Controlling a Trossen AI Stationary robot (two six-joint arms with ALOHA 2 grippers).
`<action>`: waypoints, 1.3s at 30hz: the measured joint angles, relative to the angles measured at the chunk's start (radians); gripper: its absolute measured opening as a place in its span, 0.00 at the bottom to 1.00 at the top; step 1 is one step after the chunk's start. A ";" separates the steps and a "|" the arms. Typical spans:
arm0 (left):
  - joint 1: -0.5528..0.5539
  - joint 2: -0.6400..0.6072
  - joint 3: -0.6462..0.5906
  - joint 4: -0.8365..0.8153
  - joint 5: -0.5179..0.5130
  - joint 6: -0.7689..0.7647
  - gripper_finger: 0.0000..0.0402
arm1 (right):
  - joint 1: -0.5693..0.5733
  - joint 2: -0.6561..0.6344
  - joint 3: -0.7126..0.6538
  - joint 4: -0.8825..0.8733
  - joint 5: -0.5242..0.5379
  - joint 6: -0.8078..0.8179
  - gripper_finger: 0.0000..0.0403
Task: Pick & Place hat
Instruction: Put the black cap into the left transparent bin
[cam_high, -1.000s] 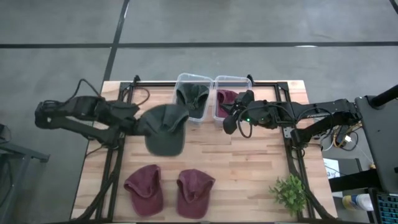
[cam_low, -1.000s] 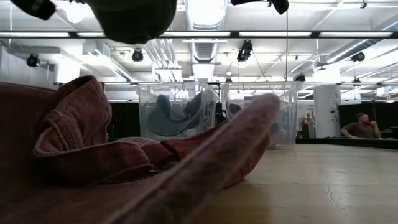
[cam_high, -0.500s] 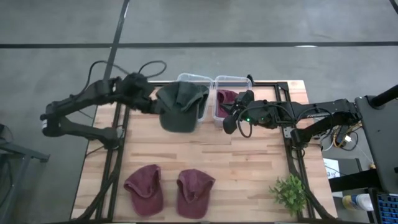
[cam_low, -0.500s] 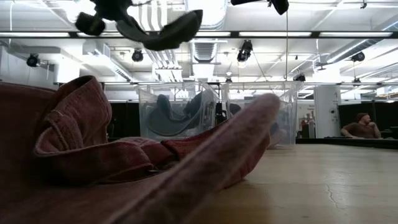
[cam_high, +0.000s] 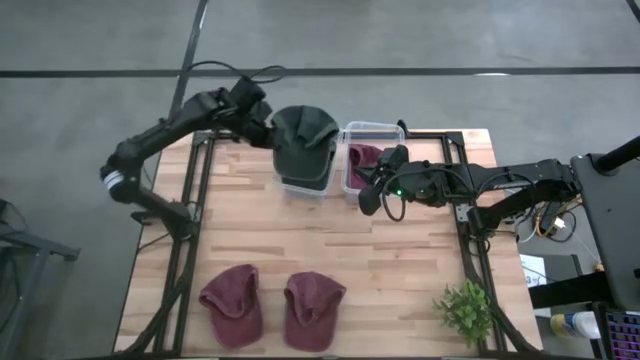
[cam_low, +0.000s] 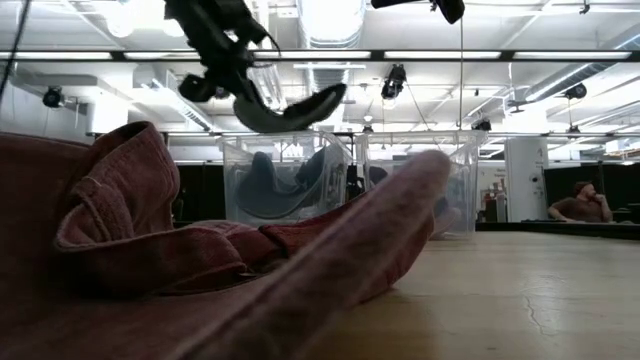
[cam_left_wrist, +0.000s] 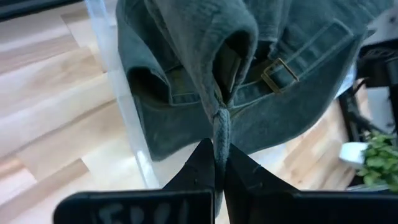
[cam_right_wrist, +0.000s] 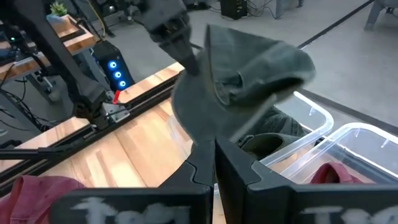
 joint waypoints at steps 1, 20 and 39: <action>0.001 0.023 0.011 0.000 0.002 0.019 0.02 | 0.000 0.000 0.000 0.000 0.000 0.000 0.02; 0.001 0.262 0.123 -0.140 -0.014 0.148 0.04 | 0.000 0.000 0.000 0.000 0.000 0.000 0.02; 0.001 0.212 0.190 -0.162 -0.044 0.117 0.16 | 0.000 0.000 0.000 -0.001 0.000 -0.003 0.02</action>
